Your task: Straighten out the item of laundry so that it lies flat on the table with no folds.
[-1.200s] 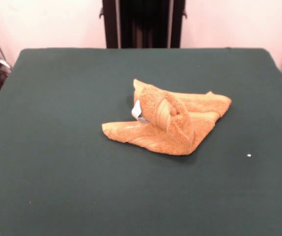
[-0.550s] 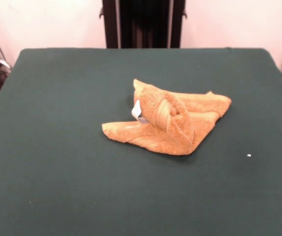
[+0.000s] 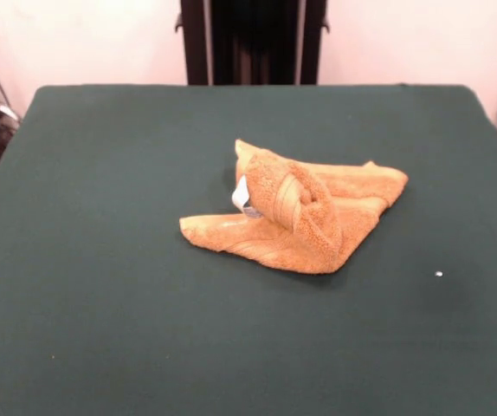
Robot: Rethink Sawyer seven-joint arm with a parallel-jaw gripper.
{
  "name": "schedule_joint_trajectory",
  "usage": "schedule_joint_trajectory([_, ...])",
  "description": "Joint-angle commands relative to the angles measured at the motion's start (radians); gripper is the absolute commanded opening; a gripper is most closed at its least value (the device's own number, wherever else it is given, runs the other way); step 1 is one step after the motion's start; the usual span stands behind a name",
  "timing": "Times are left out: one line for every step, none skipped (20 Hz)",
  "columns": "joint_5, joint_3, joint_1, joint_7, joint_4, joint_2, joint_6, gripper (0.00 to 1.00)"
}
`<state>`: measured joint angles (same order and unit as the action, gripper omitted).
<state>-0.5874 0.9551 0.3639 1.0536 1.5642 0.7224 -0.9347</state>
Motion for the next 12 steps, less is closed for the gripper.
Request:
schedule_joint_trajectory([-0.064, 0.040, -0.008, -0.410, -0.055, -0.081, -0.135, 1.00])
schedule_joint_trajectory([-0.064, 0.041, -0.007, -0.412, -0.057, -0.084, -0.135, 1.00])
schedule_joint_trajectory([-0.065, 0.043, -0.007, -0.415, -0.059, -0.087, -0.136, 1.00])
schedule_joint_trajectory([-0.066, 0.042, -0.008, -0.427, -0.071, -0.098, -0.140, 1.00])
schedule_joint_trajectory([-0.067, 0.040, -0.010, -0.433, -0.079, -0.104, -0.142, 1.00])
schedule_joint_trajectory([-0.069, 0.037, -0.012, -0.443, -0.090, -0.116, -0.146, 1.00])
schedule_joint_trajectory([-0.070, 0.034, -0.013, -0.449, -0.096, -0.123, -0.146, 1.00])
schedule_joint_trajectory([-0.072, 0.030, -0.016, -0.459, -0.109, -0.136, -0.147, 1.00])
schedule_joint_trajectory([-0.072, 0.027, -0.018, -0.464, -0.115, -0.142, -0.147, 1.00])
schedule_joint_trajectory([-0.075, 0.023, -0.021, -0.472, -0.126, -0.153, -0.149, 1.00])
schedule_joint_trajectory([-0.074, 0.019, -0.022, -0.475, -0.129, -0.159, -0.146, 1.00])
schedule_joint_trajectory([-0.073, 0.016, -0.023, -0.478, -0.133, -0.165, -0.144, 1.00])
